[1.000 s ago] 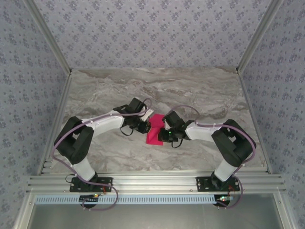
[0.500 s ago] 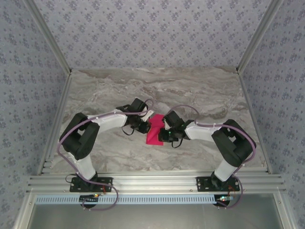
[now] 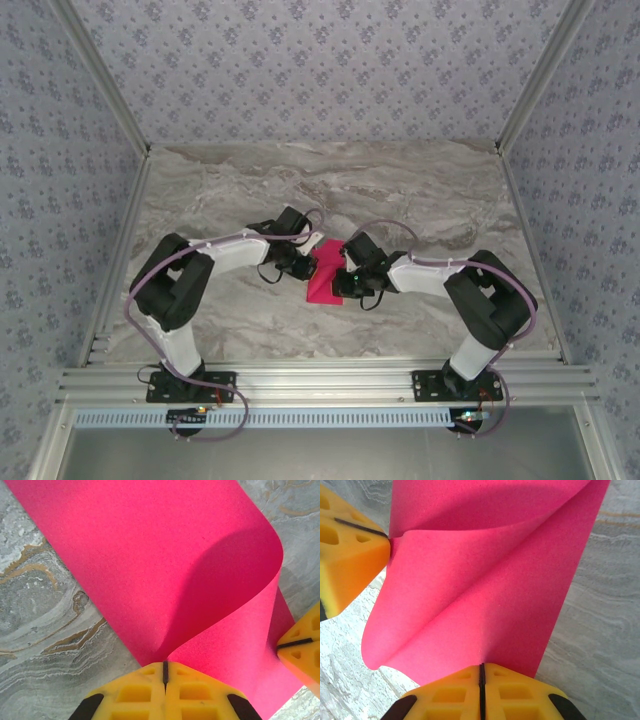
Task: Fold a paper plane with a square sheet of paper (fold left side to right side)
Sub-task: Fold the triangle a second time at the center of the table.
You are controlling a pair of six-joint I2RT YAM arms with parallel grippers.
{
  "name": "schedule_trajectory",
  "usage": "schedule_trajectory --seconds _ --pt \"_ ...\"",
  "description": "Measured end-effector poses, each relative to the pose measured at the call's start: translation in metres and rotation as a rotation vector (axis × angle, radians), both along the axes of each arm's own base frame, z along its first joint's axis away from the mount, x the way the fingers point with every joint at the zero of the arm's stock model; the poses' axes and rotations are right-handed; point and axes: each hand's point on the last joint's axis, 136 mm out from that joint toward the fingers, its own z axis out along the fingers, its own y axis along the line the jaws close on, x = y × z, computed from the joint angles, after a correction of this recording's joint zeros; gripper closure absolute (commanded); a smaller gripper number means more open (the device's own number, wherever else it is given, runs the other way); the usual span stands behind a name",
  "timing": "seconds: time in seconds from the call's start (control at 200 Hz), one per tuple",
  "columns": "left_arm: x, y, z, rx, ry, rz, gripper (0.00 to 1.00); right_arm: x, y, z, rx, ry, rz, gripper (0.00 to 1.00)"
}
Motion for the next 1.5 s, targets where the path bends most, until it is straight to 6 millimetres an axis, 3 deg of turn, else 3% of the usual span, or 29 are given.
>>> schedule_trajectory --seconds 1.064,1.204,1.499 --pt "0.005 0.0 -0.006 0.012 0.004 0.007 1.0 0.0 0.0 0.002 0.014 0.005 0.001 0.88" --pt "0.005 0.0 -0.006 0.011 0.004 0.006 1.0 0.004 -0.004 0.013 0.069 -0.001 -0.019 0.88" --pt "0.005 0.0 -0.006 0.012 0.003 0.004 1.0 0.038 0.003 0.046 0.266 -0.085 -0.108 0.89"
